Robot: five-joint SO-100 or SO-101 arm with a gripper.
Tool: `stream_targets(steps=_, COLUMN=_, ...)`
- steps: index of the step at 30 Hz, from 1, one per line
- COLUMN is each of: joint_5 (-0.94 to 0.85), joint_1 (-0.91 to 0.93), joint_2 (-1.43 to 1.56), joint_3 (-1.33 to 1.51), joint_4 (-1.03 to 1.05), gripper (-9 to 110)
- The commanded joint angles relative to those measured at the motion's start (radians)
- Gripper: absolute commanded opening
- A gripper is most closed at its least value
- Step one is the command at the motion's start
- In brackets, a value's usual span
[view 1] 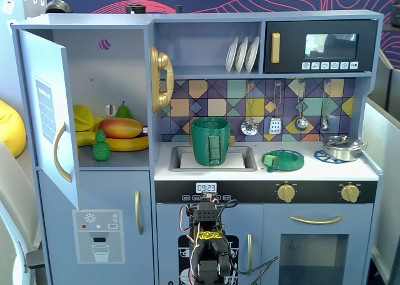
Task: Pick up the green pineapple from the left cabinet and place it in the green recipient
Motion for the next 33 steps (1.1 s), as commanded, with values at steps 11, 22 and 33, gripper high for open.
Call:
stream_targets(steps=11, joint_5=0.014, joint_1=0.141, joint_2=-0.011, joint_3=0.018, joint_4=0.160, gripper=0)
stream_targets(steps=22, joint_5=-0.006, joint_1=-0.227, joint_2=-0.061, joint_3=-0.058, joint_4=-0.683, gripper=0)
stream_targets(steps=33, joint_5=-0.015, joint_1=-0.606, joint_2=-0.376, joint_3=-0.502, joint_4=-0.991, gripper=29)
